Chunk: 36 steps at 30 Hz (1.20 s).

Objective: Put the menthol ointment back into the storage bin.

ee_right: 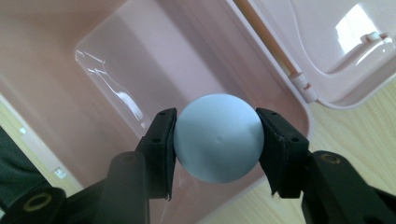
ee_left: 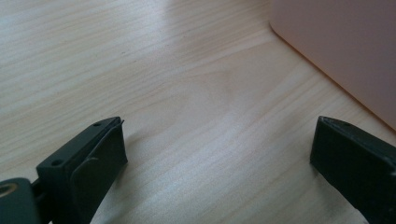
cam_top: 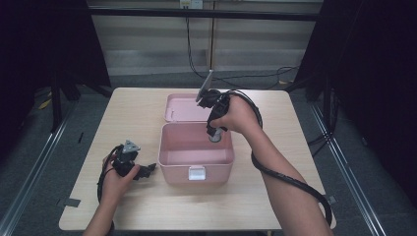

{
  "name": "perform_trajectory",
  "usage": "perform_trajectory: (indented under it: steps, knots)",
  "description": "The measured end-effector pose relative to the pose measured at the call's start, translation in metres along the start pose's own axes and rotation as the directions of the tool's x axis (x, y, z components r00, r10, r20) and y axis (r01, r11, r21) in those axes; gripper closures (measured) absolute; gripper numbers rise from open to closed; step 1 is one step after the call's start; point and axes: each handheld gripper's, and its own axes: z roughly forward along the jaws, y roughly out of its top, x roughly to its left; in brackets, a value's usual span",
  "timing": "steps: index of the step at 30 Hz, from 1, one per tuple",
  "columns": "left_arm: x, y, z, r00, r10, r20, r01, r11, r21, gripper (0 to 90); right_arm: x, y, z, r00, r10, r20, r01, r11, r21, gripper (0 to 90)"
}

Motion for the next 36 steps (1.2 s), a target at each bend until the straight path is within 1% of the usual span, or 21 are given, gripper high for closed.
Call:
perform_trajectory:
  steps: [4,8,10,12,15,18,19,22,24,26,30,34,35,36]
  knots:
    - [0.000,0.000,0.000,1.0000,0.001,0.001,-0.001,1.0000,-0.001,2.7,0.002,0.003,0.004,1.0000,0.005,0.002,-0.005,1.000,0.004,51.2]
    - [0.000,0.000,0.000,1.0000,0.001,0.002,-0.001,1.0000,-0.001,2.6,0.003,0.004,0.008,0.9999,0.008,-0.007,-0.008,1.000,0.003,51.3]
    - [0.000,0.000,0.000,1.0000,0.001,0.001,-0.001,1.0000,0.000,2.6,0.003,0.005,0.009,0.9998,0.020,-0.008,-0.020,1.000,0.003,51.3]
    - [0.000,0.000,0.000,1.0000,0.001,0.001,-0.001,1.0000,-0.001,2.4,0.002,0.005,0.012,0.9998,0.016,-0.011,-0.016,1.000,0.001,51.2]
    - [0.000,0.000,0.000,1.0000,0.001,0.001,-0.001,1.0000,0.000,2.4,0.003,0.006,0.016,0.9994,0.036,-0.001,-0.036,0.999,0.008,51.3]
    - [0.000,0.000,0.000,1.0000,-0.001,0.002,0.001,1.0000,-0.001,2.3,0.003,0.007,0.019,0.9987,0.051,-0.004,-0.051,0.999,0.013,51.2]
    - [0.000,0.000,0.000,1.0000,-0.001,0.002,0.001,1.0000,-0.001,2.3,0.002,0.007,0.020,0.9989,0.047,-0.005,-0.047,0.999,0.011,51.3]
    - [0.000,0.000,0.000,1.0000,0.000,0.000,0.000,1.0000,0.000,2.2,0.002,0.008,0.024,0.9982,0.060,-0.006,-0.060,0.998,0.011,51.3]
    - [0.000,0.000,0.000,1.0000,0.000,0.000,0.000,1.0000,0.000,2.1,0.003,0.009,0.025,0.9968,0.080,-0.010,-0.080,0.997,0.013,51.3]
    - [0.000,0.000,0.000,1.0000,0.000,0.000,0.000,1.0000,0.000,2.1,0.004,0.009,0.028,0.9959,0.090,-0.012,-0.090,0.996,0.010,51.2]
    - [0.000,0.000,0.000,1.0000,0.000,0.003,0.000,1.0000,0.001,2.1,0.005,0.011,0.032,0.9951,0.099,0.002,-0.099,0.995,0.017,51.3]
    - [0.000,0.000,0.001,1.0000,0.000,0.004,0.000,1.0000,-0.001,2.1,0.006,0.013,0.034,0.9932,0.116,-0.001,-0.116,0.993,0.015,51.3]
    - [0.000,0.000,0.001,1.0000,0.001,0.004,-0.001,1.0000,0.000,2.1,0.006,0.014,0.035,0.9938,0.111,0.003,-0.111,0.994,0.014,51.3]
    - [0.000,0.000,0.001,1.0000,0.000,0.005,0.000,1.0000,-0.001,2.1,0.007,0.014,0.036,0.9928,0.120,0.004,-0.120,0.993,0.014,51.3]
